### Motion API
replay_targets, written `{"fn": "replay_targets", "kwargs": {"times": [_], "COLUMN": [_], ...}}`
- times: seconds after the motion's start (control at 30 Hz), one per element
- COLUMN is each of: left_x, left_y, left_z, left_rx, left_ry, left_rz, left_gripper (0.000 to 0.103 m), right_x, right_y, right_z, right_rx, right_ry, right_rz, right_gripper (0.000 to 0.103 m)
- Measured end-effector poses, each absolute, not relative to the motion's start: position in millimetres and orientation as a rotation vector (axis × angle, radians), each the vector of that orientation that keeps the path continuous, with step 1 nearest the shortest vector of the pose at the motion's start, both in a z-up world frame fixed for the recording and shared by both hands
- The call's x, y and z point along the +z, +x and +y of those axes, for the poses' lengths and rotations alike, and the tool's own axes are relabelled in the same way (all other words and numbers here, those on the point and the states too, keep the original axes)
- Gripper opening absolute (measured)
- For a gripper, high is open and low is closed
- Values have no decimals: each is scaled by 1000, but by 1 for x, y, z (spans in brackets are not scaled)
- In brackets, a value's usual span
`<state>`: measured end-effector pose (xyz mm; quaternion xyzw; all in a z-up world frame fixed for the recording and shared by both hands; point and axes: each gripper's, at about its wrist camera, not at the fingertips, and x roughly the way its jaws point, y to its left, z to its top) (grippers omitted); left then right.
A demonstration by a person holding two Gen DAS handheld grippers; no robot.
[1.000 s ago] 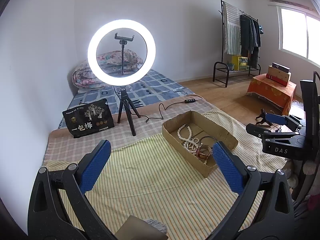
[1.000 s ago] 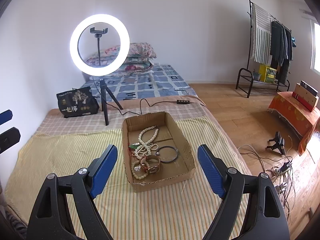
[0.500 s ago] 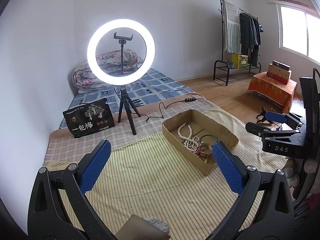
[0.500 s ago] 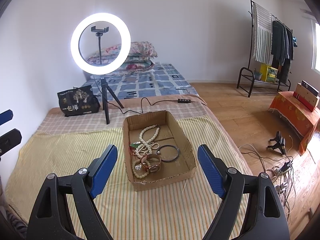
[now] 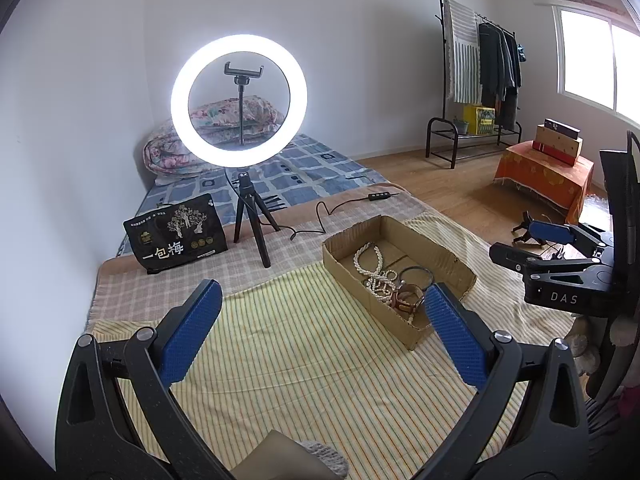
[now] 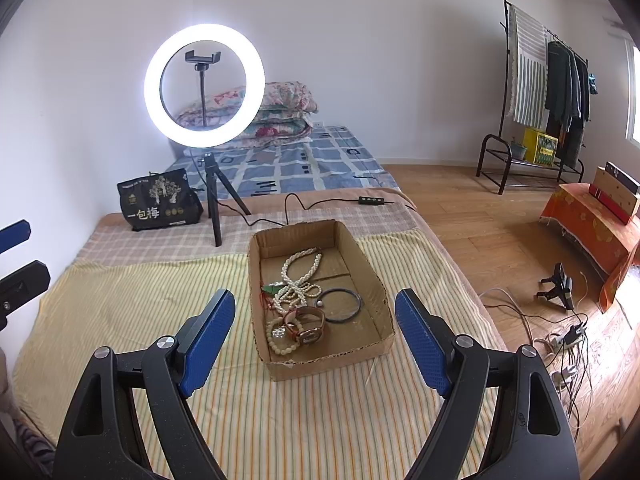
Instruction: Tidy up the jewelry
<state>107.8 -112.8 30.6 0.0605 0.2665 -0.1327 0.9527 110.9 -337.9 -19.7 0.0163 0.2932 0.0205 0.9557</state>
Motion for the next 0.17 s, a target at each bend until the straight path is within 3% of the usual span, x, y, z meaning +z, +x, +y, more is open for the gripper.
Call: {"fn": "replay_targets", "kwargs": {"times": [0.17], "left_x": [29], "left_y": [108], "left_z": [-113], "left_rx": [-264], "left_ry": [123], "left_rz": [534], "left_gripper": [103], "right_x": [-20], "right_y": [110], "right_z": [-339], "right_rx": [41], "right_ry": [35], "right_rz": [596], "right_gripper": [82]}}
